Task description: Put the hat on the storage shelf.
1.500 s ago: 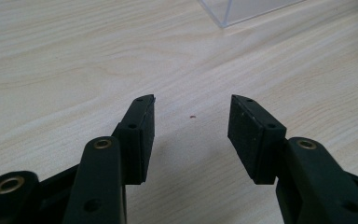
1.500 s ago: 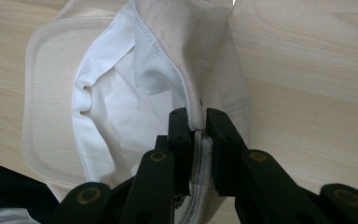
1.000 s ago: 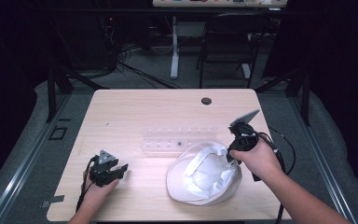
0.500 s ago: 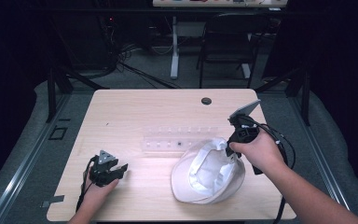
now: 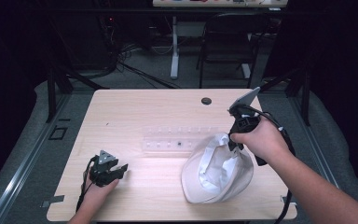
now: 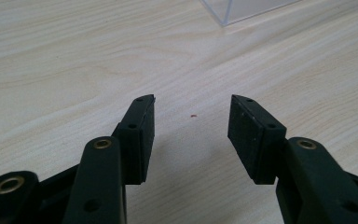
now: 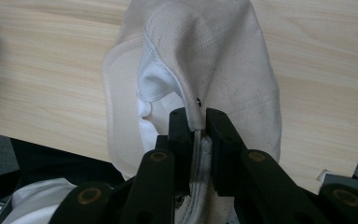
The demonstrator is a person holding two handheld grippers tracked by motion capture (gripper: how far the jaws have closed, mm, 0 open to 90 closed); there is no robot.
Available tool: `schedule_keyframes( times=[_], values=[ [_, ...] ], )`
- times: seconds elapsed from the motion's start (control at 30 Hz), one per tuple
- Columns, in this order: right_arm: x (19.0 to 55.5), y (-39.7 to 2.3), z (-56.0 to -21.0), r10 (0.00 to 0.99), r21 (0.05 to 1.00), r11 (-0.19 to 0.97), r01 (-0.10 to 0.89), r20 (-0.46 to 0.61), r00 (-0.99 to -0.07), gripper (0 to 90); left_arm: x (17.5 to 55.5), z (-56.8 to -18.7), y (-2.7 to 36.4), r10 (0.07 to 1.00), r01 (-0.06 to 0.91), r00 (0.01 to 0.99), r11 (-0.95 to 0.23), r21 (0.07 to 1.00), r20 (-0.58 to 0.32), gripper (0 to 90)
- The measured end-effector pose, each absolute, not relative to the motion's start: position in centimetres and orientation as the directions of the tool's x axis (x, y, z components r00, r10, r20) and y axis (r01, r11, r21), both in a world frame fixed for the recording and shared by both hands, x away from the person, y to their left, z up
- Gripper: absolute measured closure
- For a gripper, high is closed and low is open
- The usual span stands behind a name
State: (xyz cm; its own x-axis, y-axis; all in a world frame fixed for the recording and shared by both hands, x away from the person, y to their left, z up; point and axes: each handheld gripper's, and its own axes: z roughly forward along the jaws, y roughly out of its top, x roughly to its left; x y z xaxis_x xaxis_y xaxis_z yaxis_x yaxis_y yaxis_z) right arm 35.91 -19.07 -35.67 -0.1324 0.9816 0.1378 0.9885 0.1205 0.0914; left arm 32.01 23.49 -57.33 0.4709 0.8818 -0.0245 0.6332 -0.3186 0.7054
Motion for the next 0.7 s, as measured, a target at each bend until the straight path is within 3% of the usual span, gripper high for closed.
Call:
schedule_keyframes(
  times=[0.37,0.7],
  values=[
    [36.4,-19.7,-33.5,0.985,0.077,0.088,0.993,0.143,-0.098,81.0,32.0,-57.3,23.5,0.882,0.633,0.47,-0.316,0.707,-0.026,51.2],
    [36.7,-21.3,-32.3,0.964,0.066,0.042,0.997,0.258,-0.058,81.1,32.0,-57.3,23.4,0.88,0.637,0.475,-0.323,0.7,-0.026,51.3]
  ],
)
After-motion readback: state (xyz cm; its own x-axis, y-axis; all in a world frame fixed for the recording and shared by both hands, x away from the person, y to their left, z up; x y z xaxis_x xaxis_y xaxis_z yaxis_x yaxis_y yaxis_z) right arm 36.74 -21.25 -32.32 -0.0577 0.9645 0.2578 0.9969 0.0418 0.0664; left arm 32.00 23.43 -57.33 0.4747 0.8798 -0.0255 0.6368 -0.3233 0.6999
